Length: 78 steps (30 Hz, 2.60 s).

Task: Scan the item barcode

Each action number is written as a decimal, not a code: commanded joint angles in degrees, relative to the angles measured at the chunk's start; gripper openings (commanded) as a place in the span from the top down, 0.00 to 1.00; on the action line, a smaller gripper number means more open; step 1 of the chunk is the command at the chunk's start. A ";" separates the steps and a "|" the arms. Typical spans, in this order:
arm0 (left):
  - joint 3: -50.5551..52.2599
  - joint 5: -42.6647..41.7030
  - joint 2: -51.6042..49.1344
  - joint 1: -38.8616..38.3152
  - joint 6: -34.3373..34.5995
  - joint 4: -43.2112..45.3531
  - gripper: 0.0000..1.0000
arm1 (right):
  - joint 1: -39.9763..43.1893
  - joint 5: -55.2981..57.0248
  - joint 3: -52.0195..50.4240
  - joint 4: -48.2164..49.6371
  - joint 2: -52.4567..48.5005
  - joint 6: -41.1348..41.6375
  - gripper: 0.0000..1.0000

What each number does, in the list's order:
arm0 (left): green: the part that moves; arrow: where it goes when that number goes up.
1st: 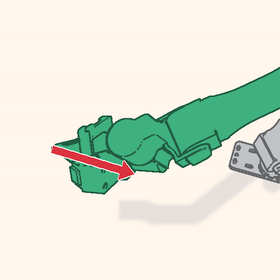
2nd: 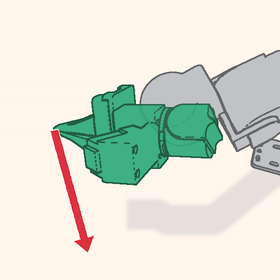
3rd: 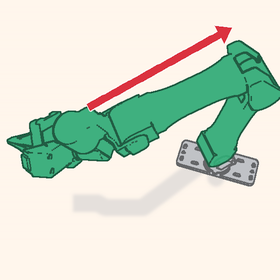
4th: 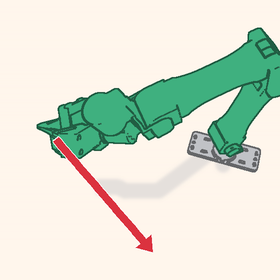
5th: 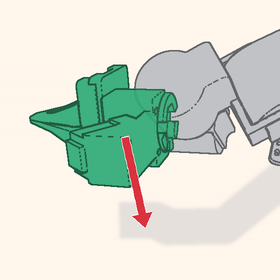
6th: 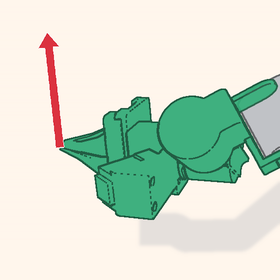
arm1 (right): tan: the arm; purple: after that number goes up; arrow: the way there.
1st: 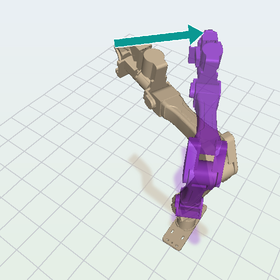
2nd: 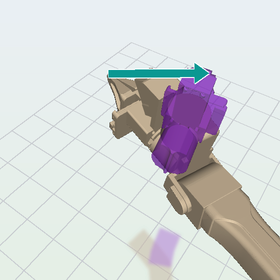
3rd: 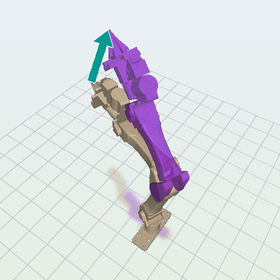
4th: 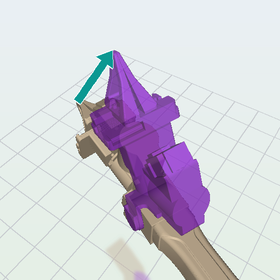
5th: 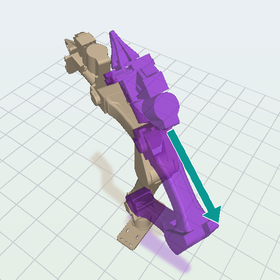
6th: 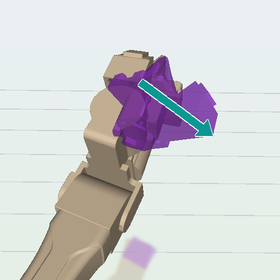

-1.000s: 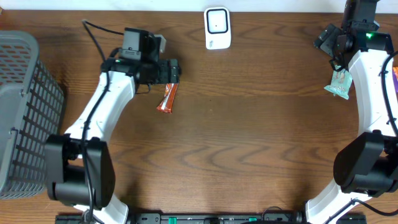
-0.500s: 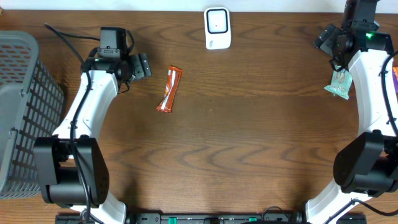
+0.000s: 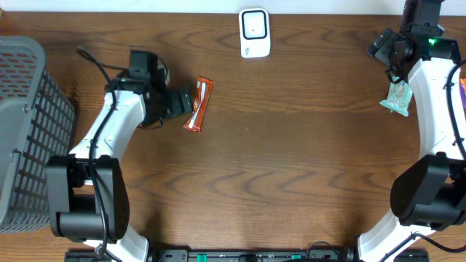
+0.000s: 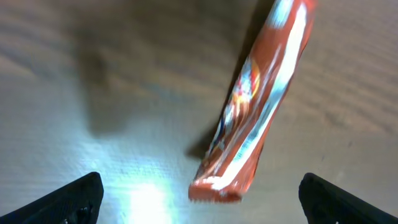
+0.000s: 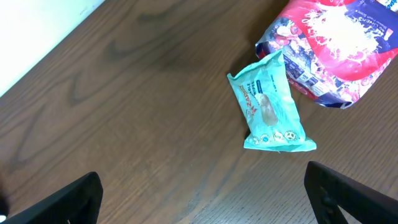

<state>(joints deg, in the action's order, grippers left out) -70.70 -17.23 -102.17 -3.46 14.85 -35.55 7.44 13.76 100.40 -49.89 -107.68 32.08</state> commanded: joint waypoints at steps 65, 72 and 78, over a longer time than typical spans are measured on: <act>2.32 28.22 -0.92 -11.10 -15.02 17.53 0.85 | -0.02 0.87 0.04 -0.07 -0.35 0.22 0.01; 2.32 9.35 -0.92 -7.85 -10.23 25.31 0.07 | -0.02 0.87 0.04 -0.04 -0.35 0.22 0.01; 2.32 4.57 -2.21 -5.09 -7.17 25.99 0.02 | -0.02 0.90 0.04 -0.04 -0.35 0.22 0.01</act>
<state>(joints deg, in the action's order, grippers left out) -67.96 -7.94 -102.48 -9.61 5.13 -10.00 7.44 13.76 100.40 -49.89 -107.68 32.08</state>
